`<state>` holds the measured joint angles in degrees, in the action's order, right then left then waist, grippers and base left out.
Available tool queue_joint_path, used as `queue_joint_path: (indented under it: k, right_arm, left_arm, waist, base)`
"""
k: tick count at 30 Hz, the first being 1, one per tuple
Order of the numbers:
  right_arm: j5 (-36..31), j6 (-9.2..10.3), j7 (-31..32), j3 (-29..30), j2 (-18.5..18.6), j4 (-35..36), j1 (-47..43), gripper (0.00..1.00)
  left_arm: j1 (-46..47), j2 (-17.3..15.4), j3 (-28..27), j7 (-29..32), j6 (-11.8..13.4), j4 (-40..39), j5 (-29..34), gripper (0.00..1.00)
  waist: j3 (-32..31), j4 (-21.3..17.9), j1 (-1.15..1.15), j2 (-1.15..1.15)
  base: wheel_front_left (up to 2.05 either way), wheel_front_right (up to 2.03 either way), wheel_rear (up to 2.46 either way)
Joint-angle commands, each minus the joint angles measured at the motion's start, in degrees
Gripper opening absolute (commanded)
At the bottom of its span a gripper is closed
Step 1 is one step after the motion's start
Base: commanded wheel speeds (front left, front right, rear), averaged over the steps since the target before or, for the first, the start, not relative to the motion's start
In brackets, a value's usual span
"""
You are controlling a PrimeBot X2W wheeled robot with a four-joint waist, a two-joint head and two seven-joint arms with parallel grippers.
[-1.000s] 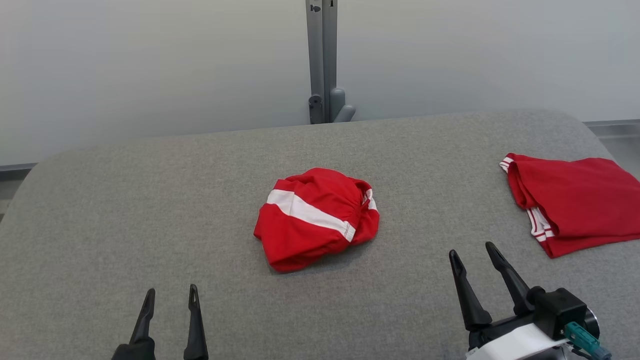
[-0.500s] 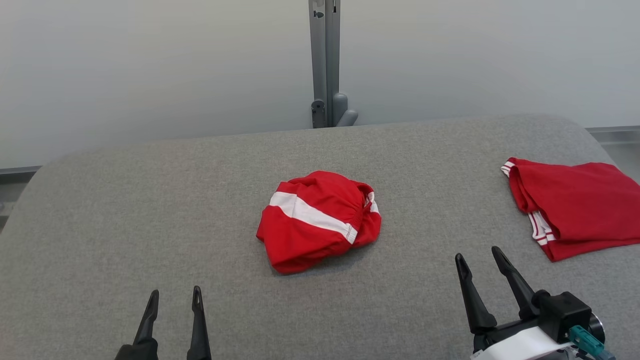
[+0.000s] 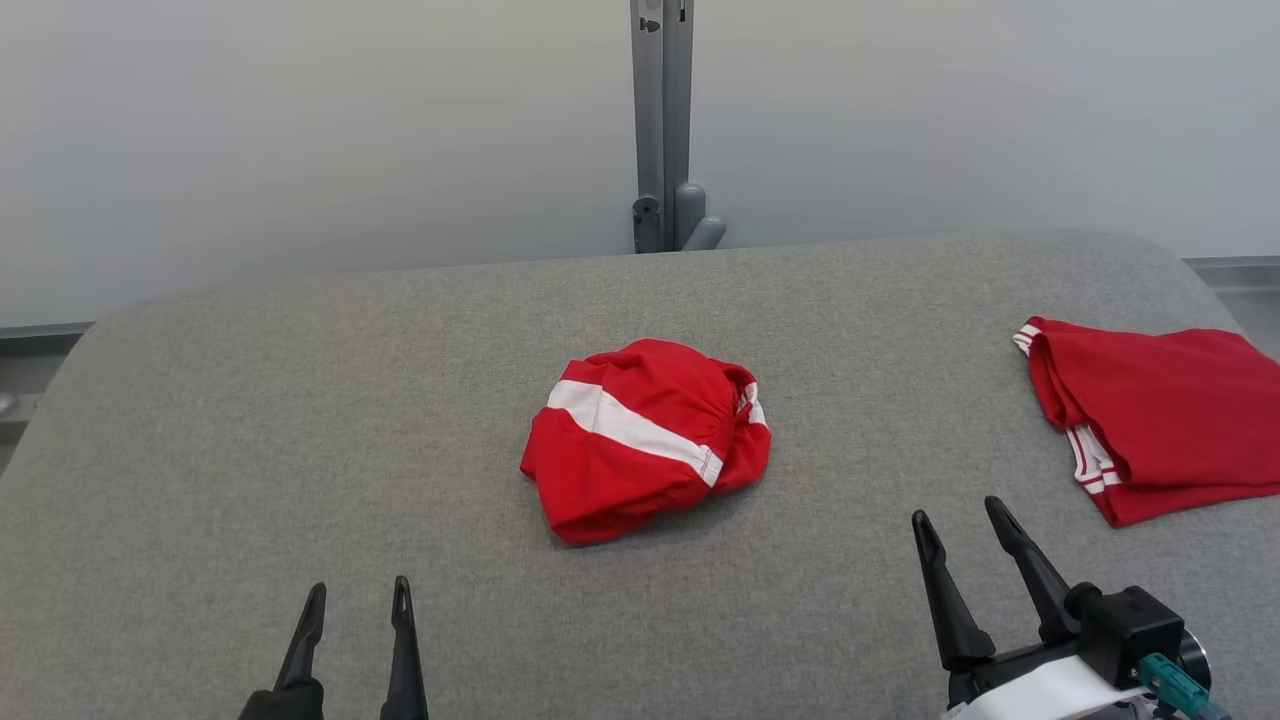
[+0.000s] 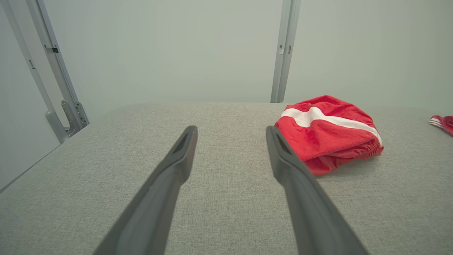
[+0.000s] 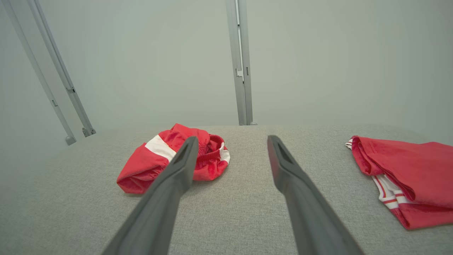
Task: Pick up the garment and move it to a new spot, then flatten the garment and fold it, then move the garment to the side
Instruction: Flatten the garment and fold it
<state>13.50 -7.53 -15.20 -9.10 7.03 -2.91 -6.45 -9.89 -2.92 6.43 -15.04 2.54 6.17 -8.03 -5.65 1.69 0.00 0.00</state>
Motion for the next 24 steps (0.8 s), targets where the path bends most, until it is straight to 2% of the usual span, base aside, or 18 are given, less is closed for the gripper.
queue_joint_path:
  k: [1,8,12,16,20,24]
  right_arm:
    - [0.2,0.09,0.0,0.0,0.1,-0.1,-0.4,1.0]
    - [0.2,0.09,0.0,0.3,0.5,0.1,-0.2,1.0]
    - [0.2,0.09,0.0,0.5,0.7,0.3,0.6,1.0]
    - [0.0,0.09,0.0,0.3,1.0,0.5,1.4,1.0]
    - [0.1,0.09,0.0,0.0,1.2,0.3,2.3,1.0]
    - [0.1,0.09,0.0,-0.2,1.4,0.5,3.6,1.0]
  left_arm:
    - [-0.3,0.0,-0.2,-0.1,0.2,0.2,0.0,1.0]
    - [1.0,0.0,0.5,-0.1,0.2,-0.1,-0.2,1.0]
    - [3.8,0.0,2.5,-0.1,-0.1,1.1,-2.3,1.0]
    - [9.2,0.0,7.8,-0.1,-0.9,4.9,-5.8,1.0]
    - [16.7,0.0,13.9,0.1,0.1,8.8,-8.5,1.0]
    - [24.7,-0.1,19.7,3.7,1.8,12.2,-10.5,1.0]
  waist:
    - [0.0,0.0,0.0,0.0]
    - [0.3,-0.2,0.0,0.0]
    - [1.5,-0.9,0.0,0.0]
    - [3.6,-2.4,0.0,0.0]
    - [5.9,-4.5,0.0,0.0]
    - [9.1,-6.8,0.0,0.0]
  base:
    - [0.0,0.0,0.0]
    - [0.0,0.0,0.0]
    - [0.0,0.0,0.0]
    - [0.0,0.0,0.0]
    - [0.0,0.0,0.0]
    - [0.0,0.0,0.0]
